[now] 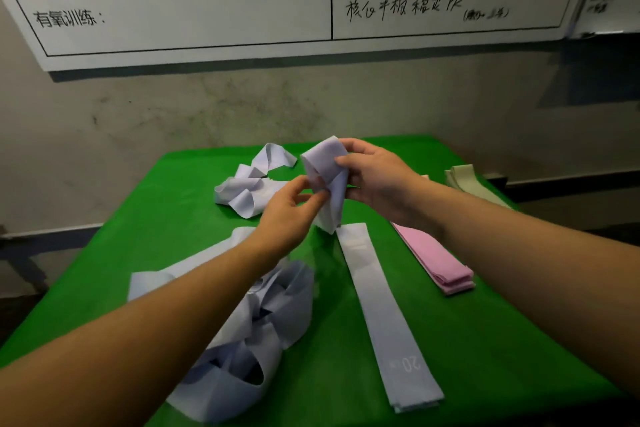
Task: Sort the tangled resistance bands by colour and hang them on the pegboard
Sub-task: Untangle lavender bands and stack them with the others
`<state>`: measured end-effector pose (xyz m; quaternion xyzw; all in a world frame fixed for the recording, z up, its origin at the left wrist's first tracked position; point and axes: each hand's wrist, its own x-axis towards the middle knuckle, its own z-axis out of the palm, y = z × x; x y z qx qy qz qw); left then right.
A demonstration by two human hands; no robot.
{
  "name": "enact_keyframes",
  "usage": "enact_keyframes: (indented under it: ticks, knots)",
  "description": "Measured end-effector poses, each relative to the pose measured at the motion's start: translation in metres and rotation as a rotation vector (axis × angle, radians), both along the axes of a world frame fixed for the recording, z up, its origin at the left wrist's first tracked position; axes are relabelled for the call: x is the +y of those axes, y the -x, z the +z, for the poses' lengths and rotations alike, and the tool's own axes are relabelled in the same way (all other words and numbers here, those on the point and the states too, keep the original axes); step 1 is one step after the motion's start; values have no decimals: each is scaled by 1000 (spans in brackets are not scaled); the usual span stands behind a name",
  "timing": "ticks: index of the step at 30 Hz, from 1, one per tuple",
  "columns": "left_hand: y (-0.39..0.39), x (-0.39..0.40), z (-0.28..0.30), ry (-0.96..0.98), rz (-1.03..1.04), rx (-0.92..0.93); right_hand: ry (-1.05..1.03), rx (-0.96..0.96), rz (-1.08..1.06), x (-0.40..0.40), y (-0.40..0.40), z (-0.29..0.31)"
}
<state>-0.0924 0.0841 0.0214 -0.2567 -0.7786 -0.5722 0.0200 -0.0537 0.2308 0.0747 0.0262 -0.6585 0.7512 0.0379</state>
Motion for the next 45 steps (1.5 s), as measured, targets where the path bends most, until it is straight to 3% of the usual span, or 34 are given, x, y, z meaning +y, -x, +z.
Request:
enact_keyframes:
  ticks: [4,8,11,18,22,24,27,31,36,45]
  knots:
    - [-20,-6,20,-152,80,-18,4,1,-22,4,-24,17]
    - [-33,-15,46,-294,196,-66,-145,21,-95,3,-43,27]
    - [-49,-22,66,-322,250,-56,-324,67,-143,1,-58,30]
    - [-89,-38,91,-329,300,81,-482,40,-126,-2,-93,32]
    - [-115,-49,92,-361,149,31,-513,-16,-141,0,-114,31]
    - [-126,-53,88,-357,84,-11,-559,17,-169,1,-123,31]
    - [-136,-58,81,-328,60,-4,-445,54,-199,-1,-131,33]
    - [-141,-69,68,-160,-71,-67,-314,74,-187,-2,-141,39]
    - [-147,-73,54,109,-168,-30,-390,82,-160,-4,-155,45]
    - [-155,-60,39,-34,-7,95,-456,48,-118,-8,-183,58]
